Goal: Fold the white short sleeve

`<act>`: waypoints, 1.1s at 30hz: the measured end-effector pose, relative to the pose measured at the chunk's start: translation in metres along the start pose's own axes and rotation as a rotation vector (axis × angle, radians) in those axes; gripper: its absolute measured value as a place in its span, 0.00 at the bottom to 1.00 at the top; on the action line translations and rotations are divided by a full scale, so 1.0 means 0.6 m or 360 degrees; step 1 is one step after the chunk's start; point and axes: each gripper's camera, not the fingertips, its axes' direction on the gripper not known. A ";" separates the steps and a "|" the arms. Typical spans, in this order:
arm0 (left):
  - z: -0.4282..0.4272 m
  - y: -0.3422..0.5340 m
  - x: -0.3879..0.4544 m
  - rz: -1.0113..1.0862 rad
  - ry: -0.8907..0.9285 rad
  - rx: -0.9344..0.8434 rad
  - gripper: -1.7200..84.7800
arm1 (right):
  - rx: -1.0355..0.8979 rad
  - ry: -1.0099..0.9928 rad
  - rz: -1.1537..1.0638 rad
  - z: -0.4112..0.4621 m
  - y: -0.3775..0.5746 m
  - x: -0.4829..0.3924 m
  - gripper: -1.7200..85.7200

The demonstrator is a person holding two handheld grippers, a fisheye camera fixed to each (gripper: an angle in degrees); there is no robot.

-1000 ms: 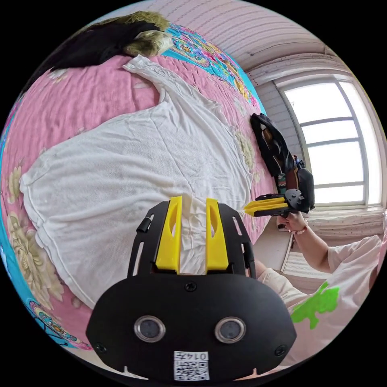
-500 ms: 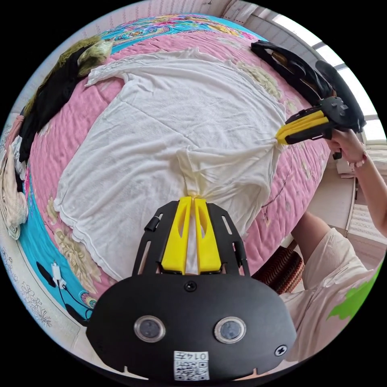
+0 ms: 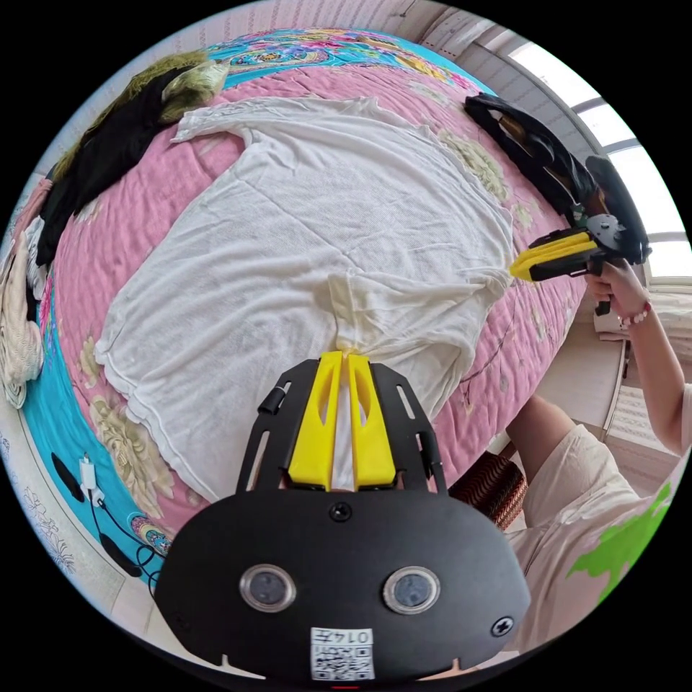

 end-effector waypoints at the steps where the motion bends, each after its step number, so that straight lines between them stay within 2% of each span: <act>1: 0.000 -0.003 0.001 0.0005 -0.0010 -0.0004 0.01 | -0.0015 0.0049 -0.0020 0.004 0.002 -0.007 0.03; 3: -0.001 -0.006 0.000 0.0012 -0.0021 -0.0009 0.01 | -0.0102 0.0315 -0.0060 0.026 0.005 -0.024 0.02; 7: -0.003 -0.013 -0.003 0.0020 -0.0043 -0.0011 0.01 | -0.0083 0.0425 -0.0057 0.008 0.009 -0.016 0.02; 10: -0.004 -0.016 -0.004 0.0032 -0.0063 -0.0011 0.01 | 0.0020 0.0503 0.0091 -0.028 0.016 0.022 0.02; 15: -0.008 -0.023 -0.012 0.0029 -0.0064 -0.0009 0.01 | 0.0231 0.0211 0.0341 -0.066 0.074 0.090 0.04; 19: -0.013 -0.028 -0.025 0.0014 -0.0044 -0.0008 0.01 | 0.0286 0.0029 0.0531 -0.053 0.105 0.140 0.08; 22: -0.016 -0.032 -0.032 0.0013 -0.0046 -0.0007 0.01 | 0.0410 -0.0227 0.0628 -0.043 0.109 0.168 0.09; 29: -0.024 -0.040 -0.054 0.0026 -0.0055 -0.0017 0.01 | 0.0359 0.0013 0.0685 -0.086 0.098 0.187 0.03; 31: -0.025 -0.042 -0.060 0.0035 -0.0062 -0.0020 0.01 | 0.0414 -0.0046 0.0668 -0.106 0.096 0.200 0.02; 33: -0.026 -0.043 -0.066 0.0041 -0.0067 -0.0024 0.01 | 0.0325 -0.0107 0.0638 -0.097 0.080 0.217 0.02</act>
